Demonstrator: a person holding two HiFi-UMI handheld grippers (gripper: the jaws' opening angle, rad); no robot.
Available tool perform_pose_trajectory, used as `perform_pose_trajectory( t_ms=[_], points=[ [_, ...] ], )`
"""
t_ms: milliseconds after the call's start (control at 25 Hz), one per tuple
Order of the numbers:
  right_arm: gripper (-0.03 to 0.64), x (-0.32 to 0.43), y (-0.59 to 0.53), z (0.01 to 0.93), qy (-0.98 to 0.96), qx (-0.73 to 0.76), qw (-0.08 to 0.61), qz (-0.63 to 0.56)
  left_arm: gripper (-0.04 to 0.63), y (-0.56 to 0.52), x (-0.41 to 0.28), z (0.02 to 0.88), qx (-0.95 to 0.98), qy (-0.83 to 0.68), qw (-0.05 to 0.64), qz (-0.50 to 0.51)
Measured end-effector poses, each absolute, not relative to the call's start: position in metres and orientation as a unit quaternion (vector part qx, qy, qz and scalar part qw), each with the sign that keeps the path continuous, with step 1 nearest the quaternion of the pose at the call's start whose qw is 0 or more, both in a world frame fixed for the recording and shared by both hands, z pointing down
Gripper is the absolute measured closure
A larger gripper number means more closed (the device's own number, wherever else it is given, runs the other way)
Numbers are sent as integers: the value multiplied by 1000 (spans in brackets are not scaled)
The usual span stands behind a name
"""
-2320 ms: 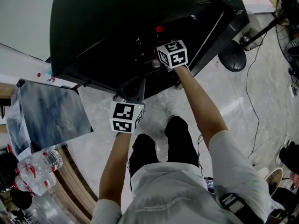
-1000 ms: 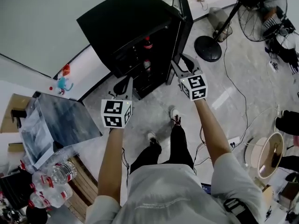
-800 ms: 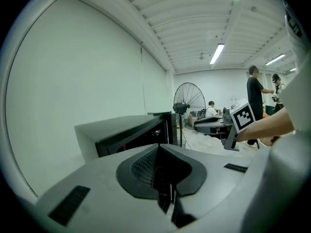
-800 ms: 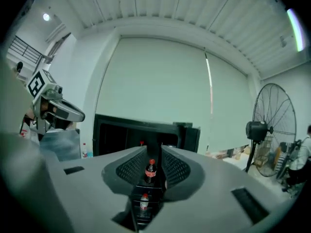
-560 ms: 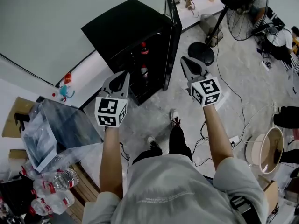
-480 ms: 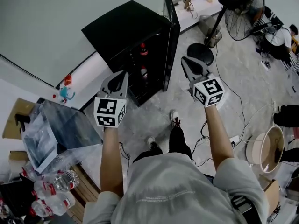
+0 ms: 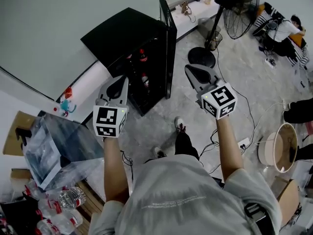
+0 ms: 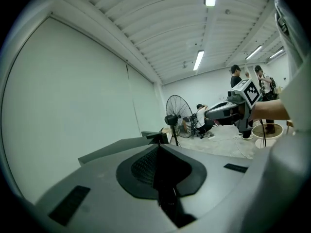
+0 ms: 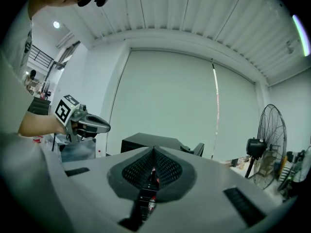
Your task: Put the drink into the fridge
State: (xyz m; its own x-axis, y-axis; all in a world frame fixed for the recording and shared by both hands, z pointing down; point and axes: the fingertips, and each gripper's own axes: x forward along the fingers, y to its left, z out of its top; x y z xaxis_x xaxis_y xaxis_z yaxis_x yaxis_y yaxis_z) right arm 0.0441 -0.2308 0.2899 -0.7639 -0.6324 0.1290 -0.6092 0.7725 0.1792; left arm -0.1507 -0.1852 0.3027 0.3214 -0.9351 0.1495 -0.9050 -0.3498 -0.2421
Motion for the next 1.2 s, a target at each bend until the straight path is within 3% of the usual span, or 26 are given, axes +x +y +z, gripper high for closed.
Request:
perform_pose_trajectory(
  t_ms=[440,1200],
  points=[
    [615,48,-210,264,-932,342,83,-87,580,-170,-121,271,-831,535,90,-124],
    [616,32,-211,274,-933,328,110,-99,580,-175,-130,281,-828,541,74,-126]
  ],
)
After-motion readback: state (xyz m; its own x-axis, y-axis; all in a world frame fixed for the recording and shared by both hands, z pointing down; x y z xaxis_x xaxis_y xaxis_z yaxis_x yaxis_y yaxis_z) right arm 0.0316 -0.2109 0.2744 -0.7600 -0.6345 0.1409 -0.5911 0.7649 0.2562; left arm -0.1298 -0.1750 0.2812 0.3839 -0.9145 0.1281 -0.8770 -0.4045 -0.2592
